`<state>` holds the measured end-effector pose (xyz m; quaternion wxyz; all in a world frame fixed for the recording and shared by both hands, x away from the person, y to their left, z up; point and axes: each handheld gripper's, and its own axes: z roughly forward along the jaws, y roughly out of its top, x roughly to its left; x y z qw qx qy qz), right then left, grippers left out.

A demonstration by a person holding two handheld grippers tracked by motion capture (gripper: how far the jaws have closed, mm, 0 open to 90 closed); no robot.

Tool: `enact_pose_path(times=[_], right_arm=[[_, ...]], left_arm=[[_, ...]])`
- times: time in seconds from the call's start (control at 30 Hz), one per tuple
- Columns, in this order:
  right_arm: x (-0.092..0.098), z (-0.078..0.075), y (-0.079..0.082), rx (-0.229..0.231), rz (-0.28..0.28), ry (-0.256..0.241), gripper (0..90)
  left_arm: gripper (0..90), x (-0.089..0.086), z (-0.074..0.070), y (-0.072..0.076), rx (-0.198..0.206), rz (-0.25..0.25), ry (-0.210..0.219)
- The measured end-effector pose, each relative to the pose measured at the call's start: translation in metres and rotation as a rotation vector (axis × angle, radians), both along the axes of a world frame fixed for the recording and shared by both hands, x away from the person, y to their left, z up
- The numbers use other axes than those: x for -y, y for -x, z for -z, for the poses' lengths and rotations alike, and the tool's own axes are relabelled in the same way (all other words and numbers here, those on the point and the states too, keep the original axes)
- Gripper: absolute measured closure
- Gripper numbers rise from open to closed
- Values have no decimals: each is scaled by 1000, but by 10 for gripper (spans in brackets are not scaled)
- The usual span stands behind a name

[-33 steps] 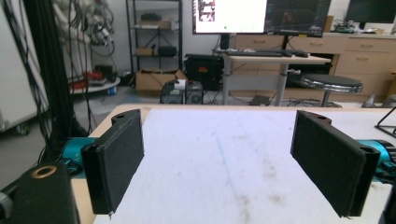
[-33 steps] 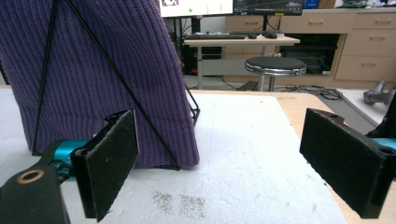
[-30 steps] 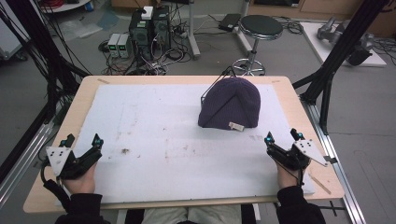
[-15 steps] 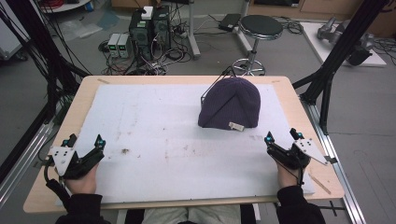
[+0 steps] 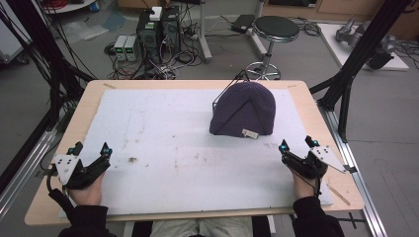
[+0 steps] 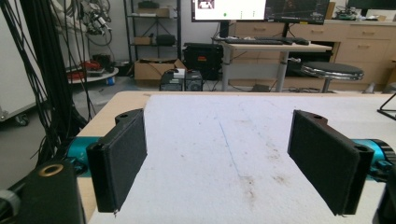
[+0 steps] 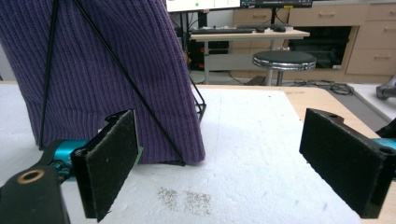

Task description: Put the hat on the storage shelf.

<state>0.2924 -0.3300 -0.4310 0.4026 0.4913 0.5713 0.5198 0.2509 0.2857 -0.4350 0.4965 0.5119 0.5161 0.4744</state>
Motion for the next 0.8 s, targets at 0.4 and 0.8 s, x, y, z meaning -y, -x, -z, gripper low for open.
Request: enact_pose_path(times=[0.4, 0.8], right_arm=[[0, 1, -1, -14, -10, -12, 110], [0, 2, -2, -21, -19, -16, 110]], left_arm=[[206, 1, 2, -2, -19, 15, -1], [208, 2, 3, -5, -40, 29, 0]])
